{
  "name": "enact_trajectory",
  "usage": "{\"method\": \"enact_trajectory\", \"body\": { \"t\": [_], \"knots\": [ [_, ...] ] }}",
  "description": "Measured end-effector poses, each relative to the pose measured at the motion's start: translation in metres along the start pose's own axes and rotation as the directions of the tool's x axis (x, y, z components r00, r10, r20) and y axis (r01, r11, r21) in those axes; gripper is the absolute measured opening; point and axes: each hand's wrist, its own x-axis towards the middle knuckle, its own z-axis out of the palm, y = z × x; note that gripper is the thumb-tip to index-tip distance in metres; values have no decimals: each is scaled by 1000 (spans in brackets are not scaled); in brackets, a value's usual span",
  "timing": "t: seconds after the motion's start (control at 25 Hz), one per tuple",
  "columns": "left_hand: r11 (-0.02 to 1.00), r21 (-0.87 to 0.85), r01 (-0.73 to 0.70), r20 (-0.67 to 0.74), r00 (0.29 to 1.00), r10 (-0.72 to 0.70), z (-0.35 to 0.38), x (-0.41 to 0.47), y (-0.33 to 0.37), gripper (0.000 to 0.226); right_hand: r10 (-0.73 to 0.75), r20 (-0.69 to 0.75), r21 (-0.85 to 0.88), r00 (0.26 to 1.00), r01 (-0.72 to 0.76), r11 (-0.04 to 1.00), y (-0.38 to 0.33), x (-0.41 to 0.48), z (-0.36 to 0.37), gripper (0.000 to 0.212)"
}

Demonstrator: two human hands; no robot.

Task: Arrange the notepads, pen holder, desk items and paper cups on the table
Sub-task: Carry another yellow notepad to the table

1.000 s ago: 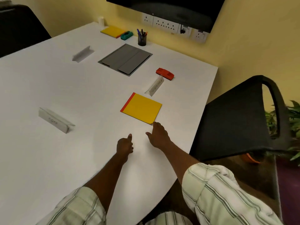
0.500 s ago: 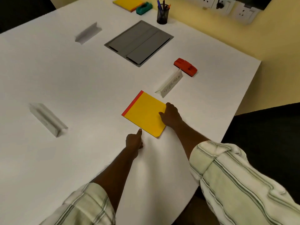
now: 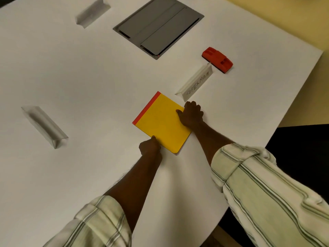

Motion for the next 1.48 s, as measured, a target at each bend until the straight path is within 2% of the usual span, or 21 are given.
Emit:
{"method": "enact_trajectory", "body": {
  "t": [0.16,0.36,0.48,0.64,0.72,0.76,0.88,1.0,1.24,1.48],
  "knots": [
    [996,-67,51,20,999,-50,0,5,3,22,102,58,86,993,-107,991,0,7,3,62],
    [999,-19,49,100,994,-47,-9,8,7,40,212,153,181,965,-238,954,0,4,0,66],
    [997,61,36,159,986,-46,-17,1,2,42,217,166,263,962,-255,931,-1,-10,-7,64],
    [987,158,-41,167,986,14,-34,-20,-7,23,183,198,424,963,-252,870,-1,-41,-13,61],
    [983,146,-113,177,980,87,-49,-37,-11,33,142,203,528,969,-230,817,-3,-63,-18,61],
    [982,130,-134,178,978,110,-59,-46,-12,39,132,193,560,972,-219,799,-4,-77,-22,61],
    [977,50,-205,228,955,189,-89,-70,-17,34,138,154,617,978,-204,760,-12,-124,-33,58],
    [956,-8,-293,302,911,282,-126,-94,-23,41,136,110,662,985,-175,729,-21,-179,-46,59],
    [879,-95,-468,360,807,469,-214,-149,-44,45,111,-43,690,993,-51,722,-46,-309,-71,59],
    [817,-88,-570,378,740,557,-283,-214,-56,41,78,-211,650,974,80,756,-57,-424,-91,59]
  ]
}}
